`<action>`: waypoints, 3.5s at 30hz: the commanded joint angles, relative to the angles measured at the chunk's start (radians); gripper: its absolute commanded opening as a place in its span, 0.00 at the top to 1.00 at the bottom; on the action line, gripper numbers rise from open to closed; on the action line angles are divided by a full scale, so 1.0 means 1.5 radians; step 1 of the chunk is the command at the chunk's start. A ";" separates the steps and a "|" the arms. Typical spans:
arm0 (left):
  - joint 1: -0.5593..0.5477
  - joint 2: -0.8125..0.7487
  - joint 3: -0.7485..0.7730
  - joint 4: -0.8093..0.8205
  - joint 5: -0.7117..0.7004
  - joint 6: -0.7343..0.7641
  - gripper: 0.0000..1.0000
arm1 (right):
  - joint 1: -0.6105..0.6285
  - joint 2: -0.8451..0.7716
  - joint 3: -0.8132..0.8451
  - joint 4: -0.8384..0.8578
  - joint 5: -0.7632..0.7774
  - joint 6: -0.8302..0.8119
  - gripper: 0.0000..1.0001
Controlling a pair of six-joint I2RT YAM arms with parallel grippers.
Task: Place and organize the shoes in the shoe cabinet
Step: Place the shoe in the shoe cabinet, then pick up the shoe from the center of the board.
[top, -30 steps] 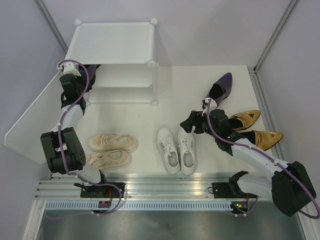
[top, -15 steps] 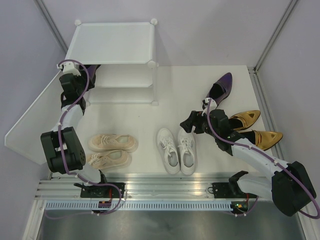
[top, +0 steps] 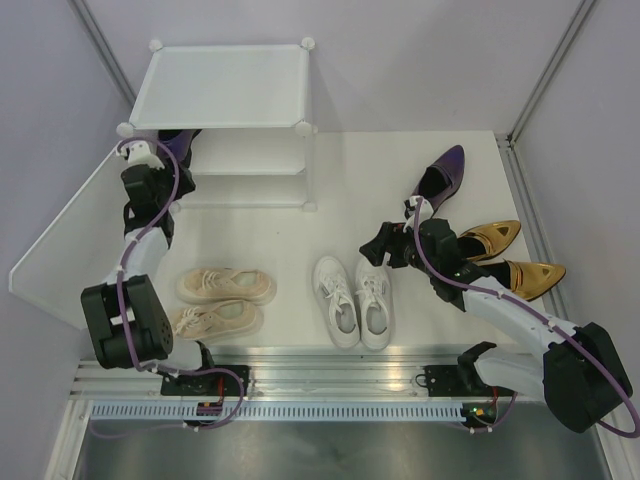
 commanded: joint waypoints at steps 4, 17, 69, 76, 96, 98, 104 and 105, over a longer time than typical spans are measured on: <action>0.003 -0.116 -0.081 -0.052 0.028 -0.118 0.24 | -0.004 -0.005 0.016 0.023 -0.013 -0.007 0.19; -0.126 -0.337 -0.099 -0.235 0.107 -0.090 0.21 | -0.049 0.047 0.050 0.004 0.110 0.064 0.20; -0.368 -0.537 -0.111 -0.303 -0.005 -0.014 0.00 | -0.260 0.630 0.577 -0.307 0.284 -0.017 0.41; -0.369 -0.542 -0.114 -0.301 -0.005 -0.012 0.00 | -0.258 0.581 0.560 -0.304 0.193 -0.021 0.83; -0.367 -0.534 -0.120 -0.294 0.000 -0.016 0.00 | -0.223 0.283 0.405 -0.309 0.033 -0.014 0.99; -0.366 -0.529 -0.119 -0.298 -0.007 -0.018 0.00 | -0.217 0.244 0.394 -0.316 0.026 -0.015 0.99; -0.364 -0.539 -0.120 -0.304 -0.055 -0.024 0.00 | -0.186 0.136 0.357 -0.373 0.017 -0.036 0.99; -0.364 -0.543 -0.119 -0.303 -0.058 -0.024 0.00 | -0.178 0.121 0.348 -0.390 0.019 -0.036 0.99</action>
